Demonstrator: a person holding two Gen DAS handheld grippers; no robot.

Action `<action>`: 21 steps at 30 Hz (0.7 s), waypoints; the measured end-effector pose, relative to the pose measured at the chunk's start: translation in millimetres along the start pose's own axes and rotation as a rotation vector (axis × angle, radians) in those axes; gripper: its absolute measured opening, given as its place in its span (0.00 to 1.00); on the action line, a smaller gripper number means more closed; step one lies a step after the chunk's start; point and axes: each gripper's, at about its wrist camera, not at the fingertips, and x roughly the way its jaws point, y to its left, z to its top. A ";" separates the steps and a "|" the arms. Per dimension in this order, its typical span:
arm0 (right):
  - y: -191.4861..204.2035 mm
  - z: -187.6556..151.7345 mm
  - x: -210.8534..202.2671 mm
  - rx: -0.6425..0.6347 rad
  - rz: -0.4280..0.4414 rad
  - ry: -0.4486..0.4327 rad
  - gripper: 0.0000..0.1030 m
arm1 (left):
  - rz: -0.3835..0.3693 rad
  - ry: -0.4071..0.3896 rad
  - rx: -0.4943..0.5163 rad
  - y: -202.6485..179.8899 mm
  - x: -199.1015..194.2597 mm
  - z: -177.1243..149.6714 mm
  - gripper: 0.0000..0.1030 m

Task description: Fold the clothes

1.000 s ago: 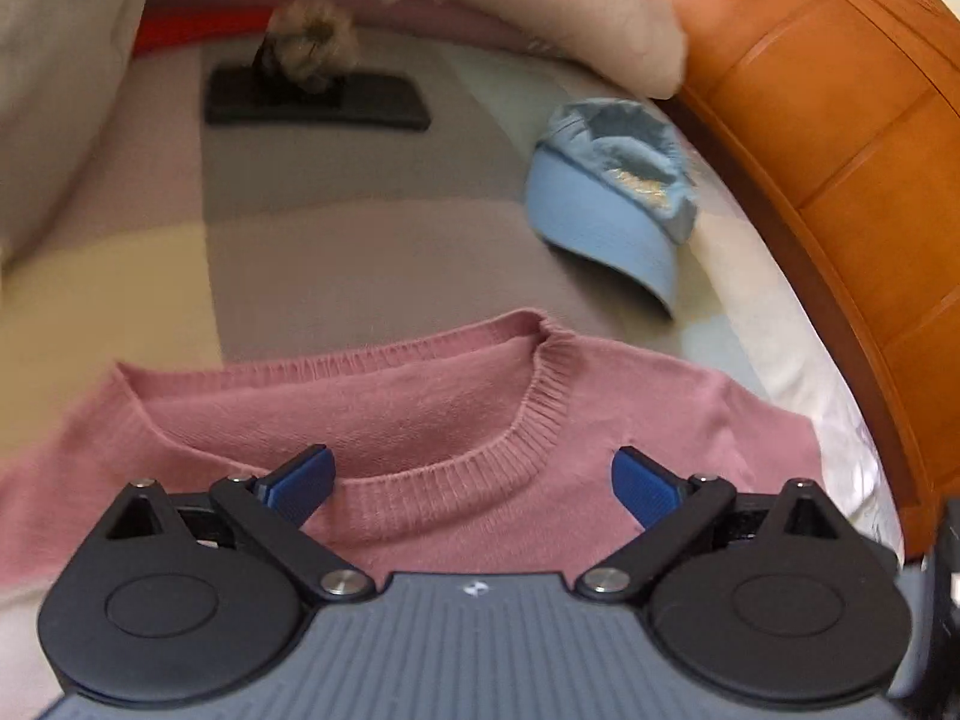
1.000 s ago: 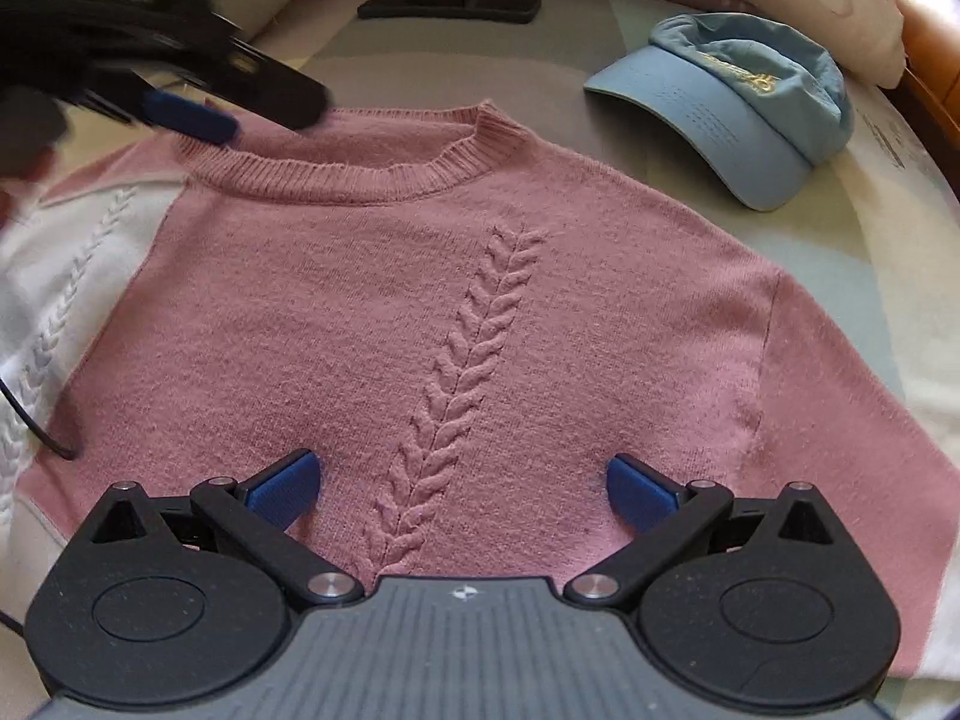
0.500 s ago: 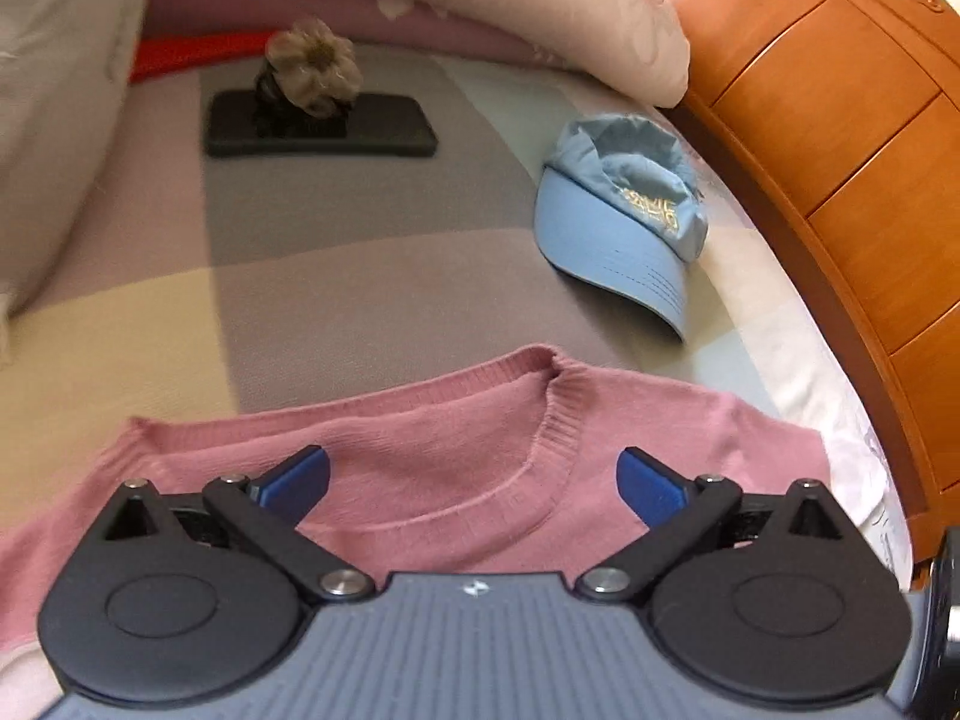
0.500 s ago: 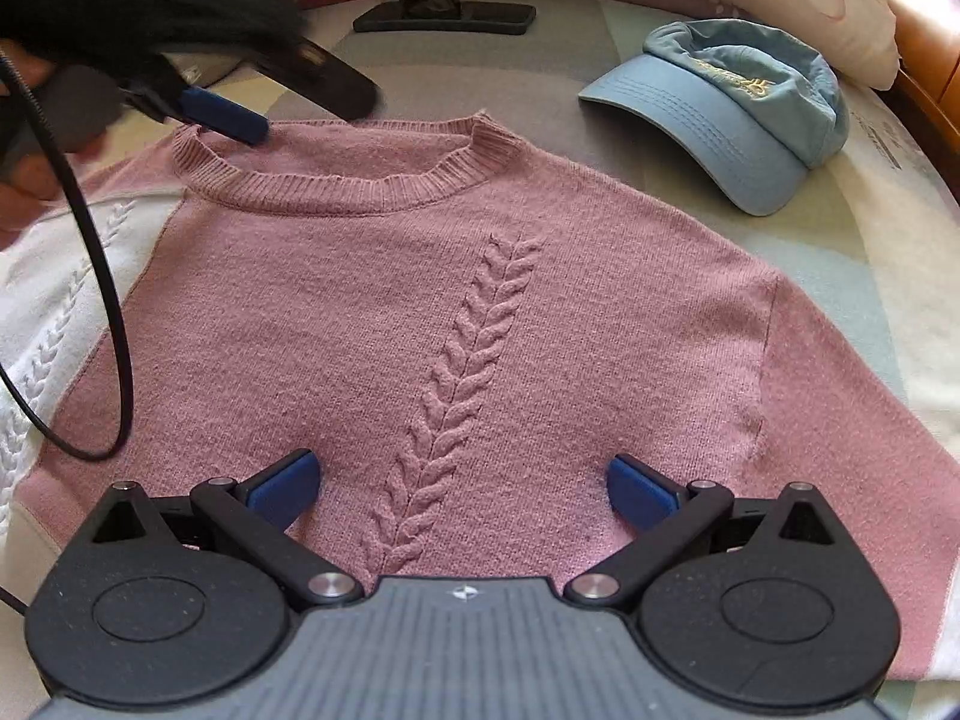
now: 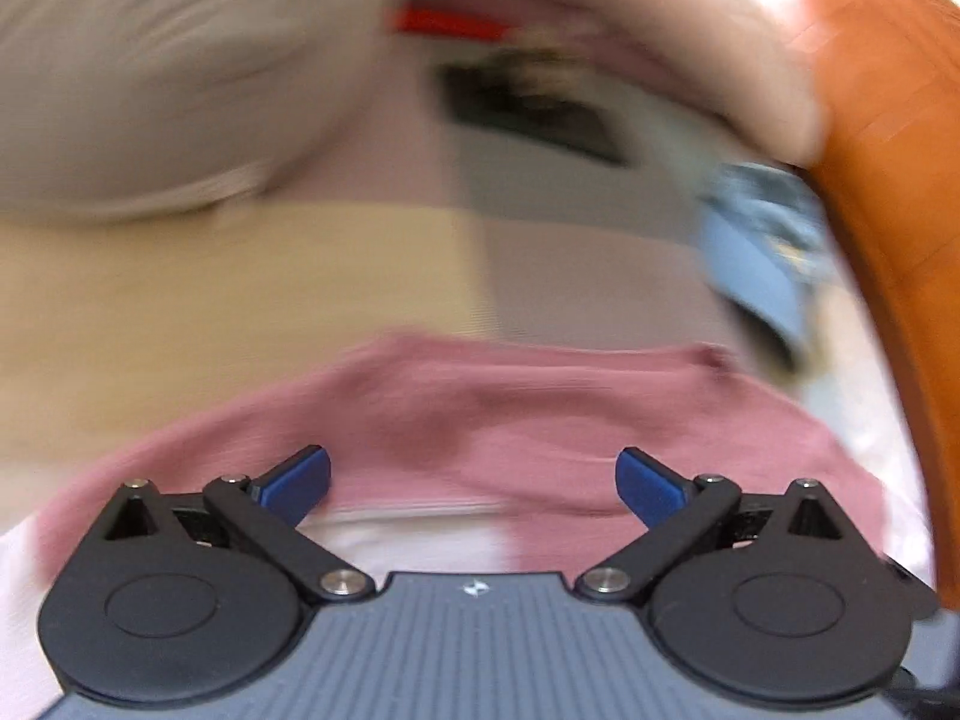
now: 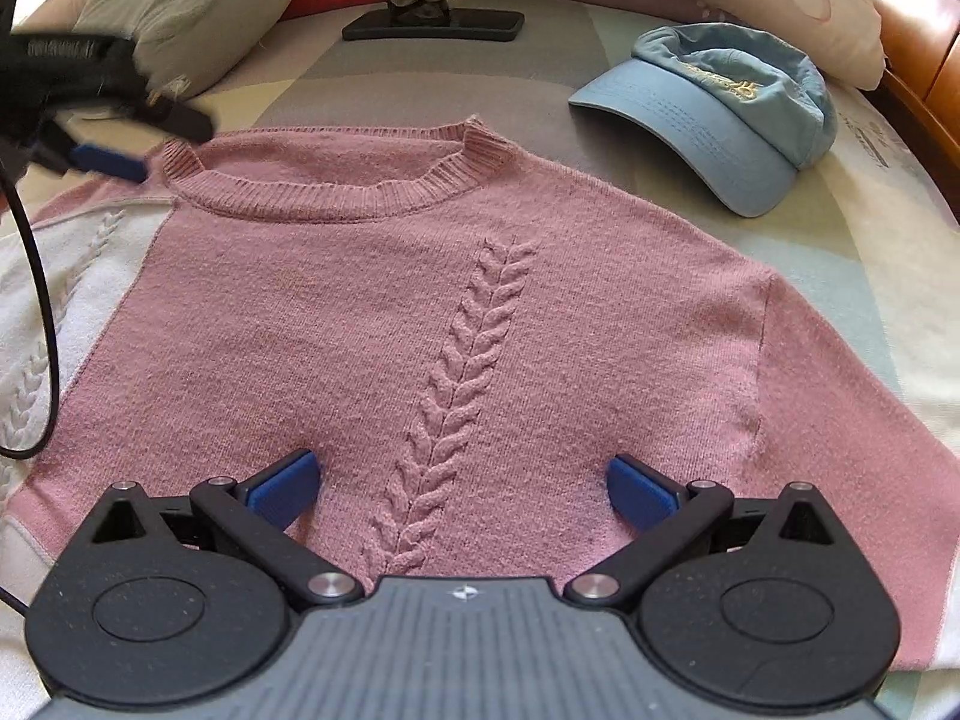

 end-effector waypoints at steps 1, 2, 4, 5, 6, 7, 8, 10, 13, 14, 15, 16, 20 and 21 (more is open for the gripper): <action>0.6 -0.1 -1.8 0.001 0.000 -0.004 1.00 | 0.021 -0.014 -0.029 9.5 -1.0 0.4 0.97; 0.8 0.1 -3.0 0.001 -0.001 -0.008 1.00 | 0.017 -0.030 -0.044 14.2 -4.0 1.5 0.97; 0.6 1.4 -3.5 0.000 -0.002 -0.011 1.00 | 0.043 -0.036 -0.064 18.6 -10.5 4.1 0.97; 0.4 2.0 -3.4 -0.001 -0.002 -0.011 1.00 | 0.051 -0.034 -0.070 19.3 -14.1 2.8 0.97; 0.1 2.5 -3.4 -0.001 -0.002 -0.013 1.00 | 0.058 -0.031 -0.077 20.0 -17.8 1.3 0.97; 0.0 2.7 -3.3 0.000 -0.003 -0.015 1.00 | 0.051 -0.018 -0.082 20.5 -22.3 -3.3 0.97; 0.0 2.7 -3.4 0.001 -0.004 -0.018 1.00 | 0.039 -0.005 -0.075 20.6 -26.2 -9.7 0.97; 0.6 2.5 -3.7 0.002 -0.007 -0.025 1.00 | 0.035 0.022 -0.049 22.3 -31.4 -22.5 0.98; 0.5 2.6 -3.8 0.001 -0.006 -0.026 1.00 | 0.142 0.051 0.021 25.9 -26.2 -35.9 0.97; 0.4 2.7 -4.0 0.000 -0.006 -0.025 1.00 | 0.169 0.040 0.048 24.3 -25.5 -34.0 0.97; 0.3 3.3 -4.0 0.000 -0.005 -0.021 1.00 | 0.198 0.035 0.061 23.1 -26.1 -30.9 0.97; 0.0 4.7 -3.8 0.000 -0.004 -0.013 1.00 | 0.225 0.030 0.072 22.1 -27.2 -28.0 0.97; -1.0 14.0 -1.8 0.002 0.003 0.044 1.00 | 0.251 0.001 0.023 26.0 -50.5 -25.8 0.97; -1.2 17.5 -1.3 0.001 0.004 0.067 1.00 | 0.258 -0.006 0.011 27.0 -56.4 -25.3 0.97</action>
